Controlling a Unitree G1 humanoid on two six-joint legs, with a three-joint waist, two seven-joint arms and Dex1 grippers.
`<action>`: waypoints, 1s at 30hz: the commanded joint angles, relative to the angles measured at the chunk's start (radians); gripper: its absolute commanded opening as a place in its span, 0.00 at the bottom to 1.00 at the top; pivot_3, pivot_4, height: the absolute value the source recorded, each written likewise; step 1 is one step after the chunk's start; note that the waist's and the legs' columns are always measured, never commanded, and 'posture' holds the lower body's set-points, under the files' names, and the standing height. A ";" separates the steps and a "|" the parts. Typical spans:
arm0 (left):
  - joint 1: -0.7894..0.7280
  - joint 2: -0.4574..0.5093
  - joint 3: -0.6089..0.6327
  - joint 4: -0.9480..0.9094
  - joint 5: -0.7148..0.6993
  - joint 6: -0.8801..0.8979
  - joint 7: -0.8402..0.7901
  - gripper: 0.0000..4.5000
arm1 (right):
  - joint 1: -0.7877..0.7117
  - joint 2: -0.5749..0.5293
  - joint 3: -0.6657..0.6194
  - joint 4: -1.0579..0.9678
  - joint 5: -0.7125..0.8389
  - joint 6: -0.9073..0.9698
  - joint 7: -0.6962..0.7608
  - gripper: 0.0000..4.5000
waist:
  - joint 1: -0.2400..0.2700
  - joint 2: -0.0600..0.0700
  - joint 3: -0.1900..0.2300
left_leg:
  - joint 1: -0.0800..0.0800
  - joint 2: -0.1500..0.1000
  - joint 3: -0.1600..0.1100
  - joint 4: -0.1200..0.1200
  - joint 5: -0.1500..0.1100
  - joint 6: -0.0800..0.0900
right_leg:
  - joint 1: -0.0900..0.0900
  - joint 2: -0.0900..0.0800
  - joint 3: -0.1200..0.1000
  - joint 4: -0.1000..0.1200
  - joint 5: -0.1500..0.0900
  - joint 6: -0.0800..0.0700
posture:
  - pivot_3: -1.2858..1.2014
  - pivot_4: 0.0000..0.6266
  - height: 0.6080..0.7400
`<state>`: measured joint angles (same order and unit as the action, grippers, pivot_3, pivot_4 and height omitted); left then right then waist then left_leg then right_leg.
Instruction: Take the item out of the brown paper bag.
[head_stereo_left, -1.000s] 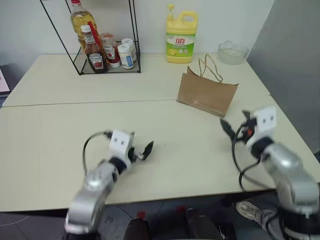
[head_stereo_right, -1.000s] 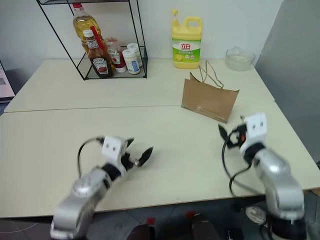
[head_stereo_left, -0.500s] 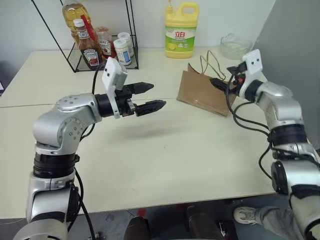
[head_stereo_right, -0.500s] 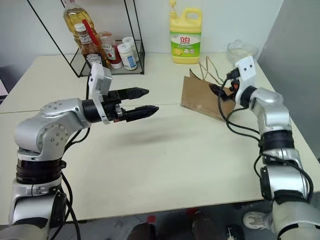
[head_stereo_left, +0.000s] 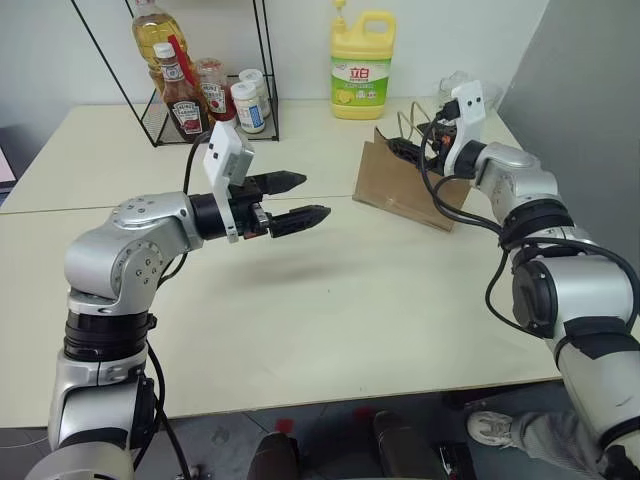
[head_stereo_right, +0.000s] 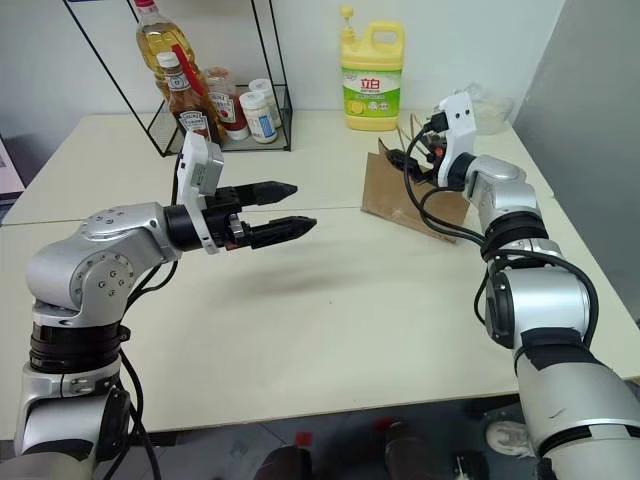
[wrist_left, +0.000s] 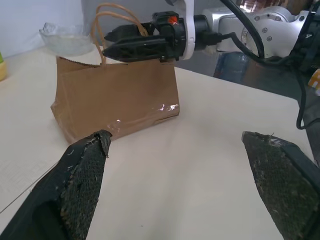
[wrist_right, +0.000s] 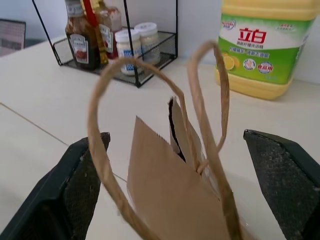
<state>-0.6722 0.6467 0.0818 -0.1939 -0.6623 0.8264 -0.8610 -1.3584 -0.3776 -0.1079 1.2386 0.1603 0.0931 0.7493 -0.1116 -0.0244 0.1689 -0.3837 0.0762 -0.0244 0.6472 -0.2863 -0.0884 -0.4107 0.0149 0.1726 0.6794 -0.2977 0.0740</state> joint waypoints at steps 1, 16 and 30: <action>0.002 0.001 0.031 -0.049 -0.026 0.004 0.020 1.00 | -0.044 -0.002 -0.022 0.012 -0.012 -0.048 -0.014 0.87 | 0.000 0.000 0.000 | 0.000 0.000 0.000 0.000 0.000 0.000 | 0.000 0.000 0.000 0.000 0.000 0.000 | 0.52 0.24 1.00; -0.012 0.010 0.033 -0.037 -0.029 -0.005 0.026 1.00 | -0.057 0.014 -0.017 0.042 -0.082 -0.087 -0.047 0.01 | -0.003 0.000 0.000 | 0.000 0.000 -0.002 0.000 0.004 -0.005 | 0.000 0.000 -0.002 0.001 0.000 0.000 | 0.52 0.24 1.00; -0.007 0.008 0.035 -0.018 -0.010 -0.039 0.036 1.00 | -0.067 -0.024 0.015 0.032 -0.133 -0.044 0.039 0.30 | -0.003 0.000 0.000 | 0.000 0.000 -0.003 0.001 0.004 -0.006 | 0.001 0.000 -0.003 0.001 0.000 0.000 | 0.52 0.24 1.00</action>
<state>-0.6641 0.6475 0.0858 -0.1996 -0.6752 0.8127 -0.8333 -1.3895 -0.3866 -0.0945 1.2942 0.0251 0.0440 0.7671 -0.1146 -0.0242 0.1689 -0.3836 0.0760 -0.0269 0.6478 -0.2825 -0.0940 -0.4099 0.0147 0.1701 0.6807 -0.2977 0.0741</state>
